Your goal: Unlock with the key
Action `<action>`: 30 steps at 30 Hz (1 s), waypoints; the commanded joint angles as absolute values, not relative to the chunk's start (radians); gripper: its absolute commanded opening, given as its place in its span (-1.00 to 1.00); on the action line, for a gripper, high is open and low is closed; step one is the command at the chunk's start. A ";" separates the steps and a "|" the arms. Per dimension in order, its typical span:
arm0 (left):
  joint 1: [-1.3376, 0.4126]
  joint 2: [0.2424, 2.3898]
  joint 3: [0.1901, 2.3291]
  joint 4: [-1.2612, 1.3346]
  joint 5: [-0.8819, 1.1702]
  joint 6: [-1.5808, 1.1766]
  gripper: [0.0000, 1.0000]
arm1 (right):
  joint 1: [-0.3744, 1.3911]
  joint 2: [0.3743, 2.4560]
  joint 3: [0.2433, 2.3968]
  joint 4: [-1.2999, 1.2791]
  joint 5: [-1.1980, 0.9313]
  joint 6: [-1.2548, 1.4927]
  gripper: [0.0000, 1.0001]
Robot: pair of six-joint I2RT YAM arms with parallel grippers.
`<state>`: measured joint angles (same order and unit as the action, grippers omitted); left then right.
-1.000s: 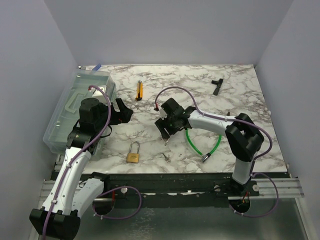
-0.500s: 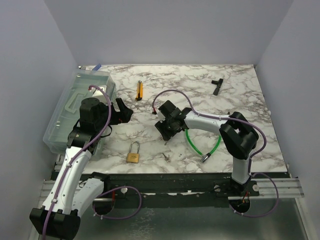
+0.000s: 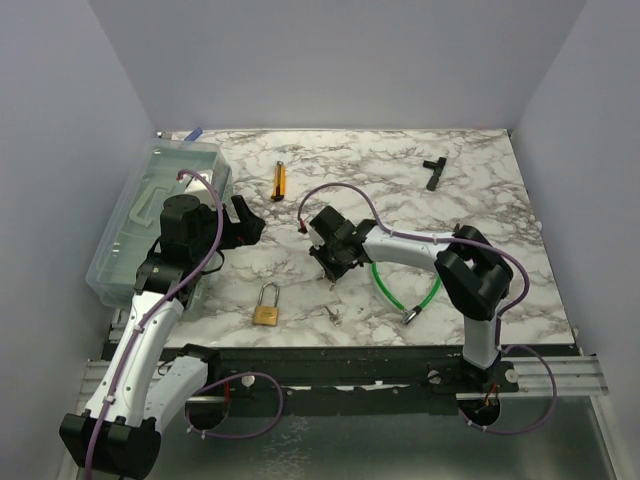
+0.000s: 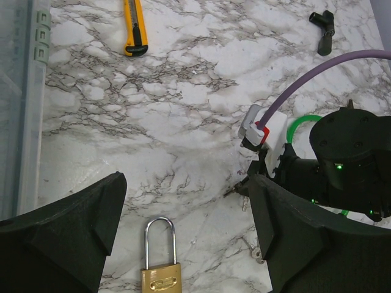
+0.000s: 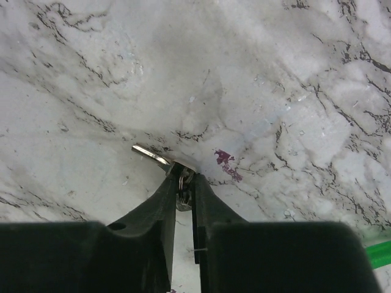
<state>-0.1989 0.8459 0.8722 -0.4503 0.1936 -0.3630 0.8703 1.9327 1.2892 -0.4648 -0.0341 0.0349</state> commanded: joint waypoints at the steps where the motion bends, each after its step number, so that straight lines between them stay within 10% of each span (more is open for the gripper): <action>1: -0.203 0.848 0.862 -0.428 0.171 -0.361 0.74 | 0.888 1.972 1.246 -0.469 -0.037 0.052 -0.80; 30: -0.205 0.866 0.823 -0.331 0.464 -0.397 0.72 | 0.888 1.555 0.918 -0.048 0.080 0.311 -0.99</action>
